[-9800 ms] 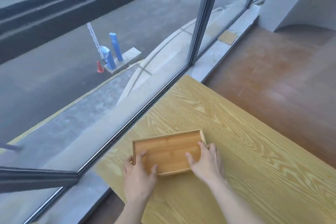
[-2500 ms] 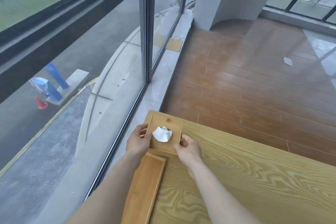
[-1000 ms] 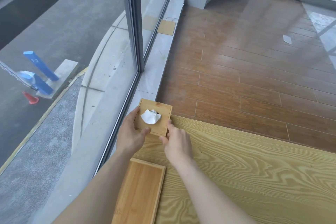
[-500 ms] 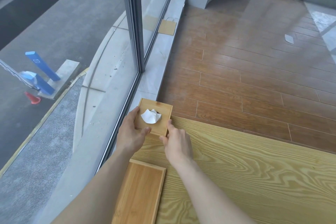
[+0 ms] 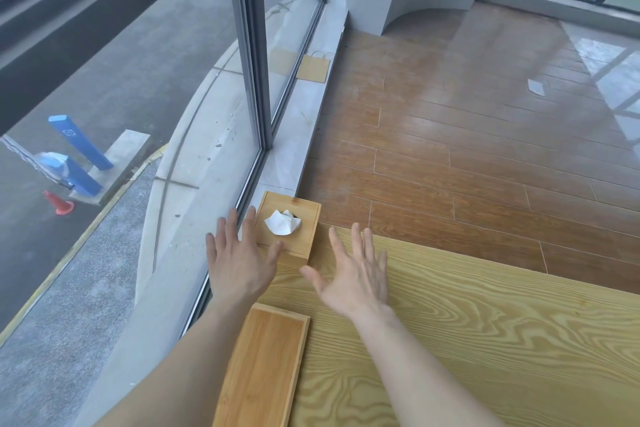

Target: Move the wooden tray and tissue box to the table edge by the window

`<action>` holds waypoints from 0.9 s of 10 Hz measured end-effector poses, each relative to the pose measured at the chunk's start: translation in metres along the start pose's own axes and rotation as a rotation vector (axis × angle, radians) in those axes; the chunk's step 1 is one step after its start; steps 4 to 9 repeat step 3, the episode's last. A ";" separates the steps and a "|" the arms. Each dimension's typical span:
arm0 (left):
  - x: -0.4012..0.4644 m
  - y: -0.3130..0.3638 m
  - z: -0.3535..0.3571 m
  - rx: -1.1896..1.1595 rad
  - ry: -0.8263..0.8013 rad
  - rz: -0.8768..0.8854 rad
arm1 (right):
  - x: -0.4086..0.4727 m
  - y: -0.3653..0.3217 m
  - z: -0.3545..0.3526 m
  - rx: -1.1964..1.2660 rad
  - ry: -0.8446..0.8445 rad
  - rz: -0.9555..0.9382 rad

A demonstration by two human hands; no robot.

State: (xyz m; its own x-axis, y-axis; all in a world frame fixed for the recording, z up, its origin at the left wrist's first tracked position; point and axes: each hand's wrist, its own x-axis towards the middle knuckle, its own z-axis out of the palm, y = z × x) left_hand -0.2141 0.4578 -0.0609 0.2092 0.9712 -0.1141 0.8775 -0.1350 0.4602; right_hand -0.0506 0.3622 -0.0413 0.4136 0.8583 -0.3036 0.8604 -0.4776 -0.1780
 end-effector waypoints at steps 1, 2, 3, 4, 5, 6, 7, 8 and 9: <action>-0.011 0.007 -0.007 0.094 0.011 0.046 | -0.012 0.014 -0.009 -0.070 -0.059 0.009; -0.025 0.023 -0.018 0.140 0.000 0.096 | -0.027 0.024 -0.023 -0.093 -0.087 0.022; -0.038 0.040 -0.028 0.192 -0.043 0.147 | -0.043 0.035 -0.036 -0.099 -0.071 0.028; -0.038 0.040 -0.028 0.192 -0.043 0.147 | -0.043 0.035 -0.036 -0.099 -0.071 0.028; -0.038 0.040 -0.028 0.192 -0.043 0.147 | -0.043 0.035 -0.036 -0.099 -0.071 0.028; -0.038 0.040 -0.028 0.192 -0.043 0.147 | -0.043 0.035 -0.036 -0.099 -0.071 0.028; -0.038 0.040 -0.028 0.192 -0.043 0.147 | -0.043 0.035 -0.036 -0.099 -0.071 0.028; -0.038 0.040 -0.028 0.192 -0.043 0.147 | -0.043 0.035 -0.036 -0.099 -0.071 0.028; -0.038 0.040 -0.028 0.192 -0.043 0.147 | -0.043 0.035 -0.036 -0.099 -0.071 0.028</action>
